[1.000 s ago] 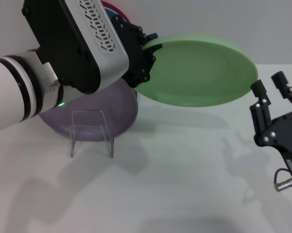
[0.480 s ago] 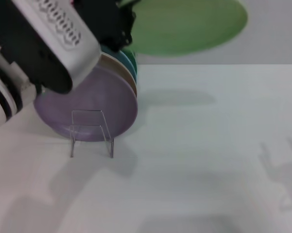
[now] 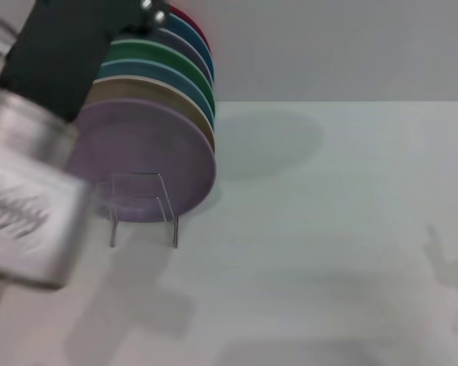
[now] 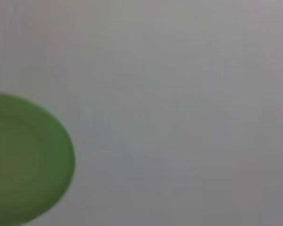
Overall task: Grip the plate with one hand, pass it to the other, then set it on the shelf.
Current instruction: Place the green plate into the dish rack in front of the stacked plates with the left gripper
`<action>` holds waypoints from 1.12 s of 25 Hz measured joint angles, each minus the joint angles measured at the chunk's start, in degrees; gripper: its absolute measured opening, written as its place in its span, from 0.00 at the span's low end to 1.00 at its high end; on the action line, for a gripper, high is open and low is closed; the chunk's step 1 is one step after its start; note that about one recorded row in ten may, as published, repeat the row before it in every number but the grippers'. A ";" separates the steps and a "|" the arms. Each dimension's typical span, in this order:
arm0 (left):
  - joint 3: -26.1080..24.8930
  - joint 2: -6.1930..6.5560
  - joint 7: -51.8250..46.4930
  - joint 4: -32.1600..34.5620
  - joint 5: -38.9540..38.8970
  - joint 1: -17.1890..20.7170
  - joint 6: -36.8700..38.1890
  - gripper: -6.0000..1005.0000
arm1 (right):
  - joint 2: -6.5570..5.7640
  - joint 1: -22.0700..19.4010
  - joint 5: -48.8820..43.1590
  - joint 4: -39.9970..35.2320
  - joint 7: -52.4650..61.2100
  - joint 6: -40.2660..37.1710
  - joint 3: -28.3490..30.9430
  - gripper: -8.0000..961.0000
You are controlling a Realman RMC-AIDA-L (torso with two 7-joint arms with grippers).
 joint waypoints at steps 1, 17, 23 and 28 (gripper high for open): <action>-0.26 0.50 -5.55 1.59 2.71 0.34 2.19 0.10 | 0.00 0.00 0.00 0.00 0.00 0.00 0.00 0.71; -9.04 8.95 -54.60 32.75 13.03 -5.39 24.08 0.10 | 0.17 1.85 2.24 -1.85 0.26 0.54 -0.42 0.71; -8.06 9.91 -59.06 41.73 13.14 -7.76 33.86 0.11 | 0.31 1.80 2.28 -1.45 0.29 0.56 -0.47 0.71; -7.84 9.73 -64.47 49.13 13.16 -9.65 39.57 0.11 | 0.35 2.19 2.31 -1.22 0.30 0.56 -0.62 0.71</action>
